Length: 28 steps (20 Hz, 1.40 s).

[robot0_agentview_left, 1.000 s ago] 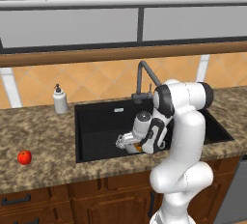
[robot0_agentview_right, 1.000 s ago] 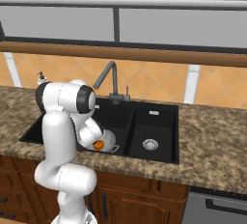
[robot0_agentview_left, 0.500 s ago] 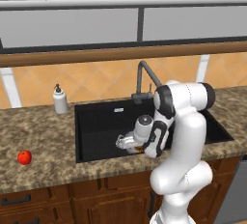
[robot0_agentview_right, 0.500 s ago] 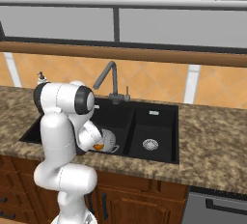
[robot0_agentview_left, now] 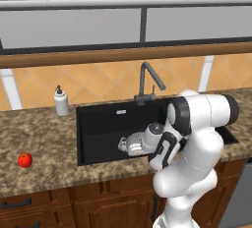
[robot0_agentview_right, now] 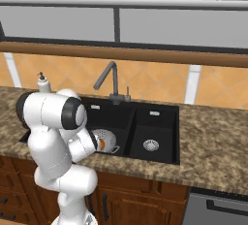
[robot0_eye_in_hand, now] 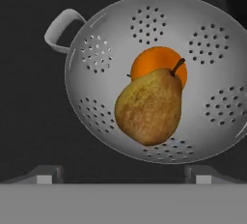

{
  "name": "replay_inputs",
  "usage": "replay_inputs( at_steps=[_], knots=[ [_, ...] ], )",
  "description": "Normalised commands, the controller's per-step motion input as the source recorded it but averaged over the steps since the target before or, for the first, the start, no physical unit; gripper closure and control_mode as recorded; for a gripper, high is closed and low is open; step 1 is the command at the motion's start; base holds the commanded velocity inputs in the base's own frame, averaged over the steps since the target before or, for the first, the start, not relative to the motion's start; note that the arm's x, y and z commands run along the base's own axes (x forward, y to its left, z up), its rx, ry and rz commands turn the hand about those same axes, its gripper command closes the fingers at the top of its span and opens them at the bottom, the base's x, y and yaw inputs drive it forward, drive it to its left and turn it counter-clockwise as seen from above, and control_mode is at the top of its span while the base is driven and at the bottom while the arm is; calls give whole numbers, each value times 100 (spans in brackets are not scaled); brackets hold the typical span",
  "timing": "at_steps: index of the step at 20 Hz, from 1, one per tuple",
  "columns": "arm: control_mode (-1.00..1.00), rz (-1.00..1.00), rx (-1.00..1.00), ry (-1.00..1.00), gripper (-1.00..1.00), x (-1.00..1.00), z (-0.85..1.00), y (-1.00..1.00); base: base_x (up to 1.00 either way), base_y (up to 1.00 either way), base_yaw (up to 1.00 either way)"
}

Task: Put the colander in the sink, put the pear, apple, orange in the colander, and turn on the sink faucet and pour water over the colander.

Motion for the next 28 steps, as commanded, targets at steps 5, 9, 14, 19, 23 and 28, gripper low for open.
replay_inputs(
  at_steps=[5,9,14,19,23,28],
  knots=[
    [-100,0,-1,22,-100,24,84,0,0,0,0],
    [-100,0,0,25,-100,11,76,4,0,0,0],
    [-100,0,-2,21,-100,0,74,0,0,0,0],
    [-100,0,-4,21,-100,-16,87,0,0,0,0],
    [-100,0,-4,33,-100,-36,90,4,0,0,0],
    [-100,0,-1,23,-100,-61,65,10,0,0,0]
  ],
)
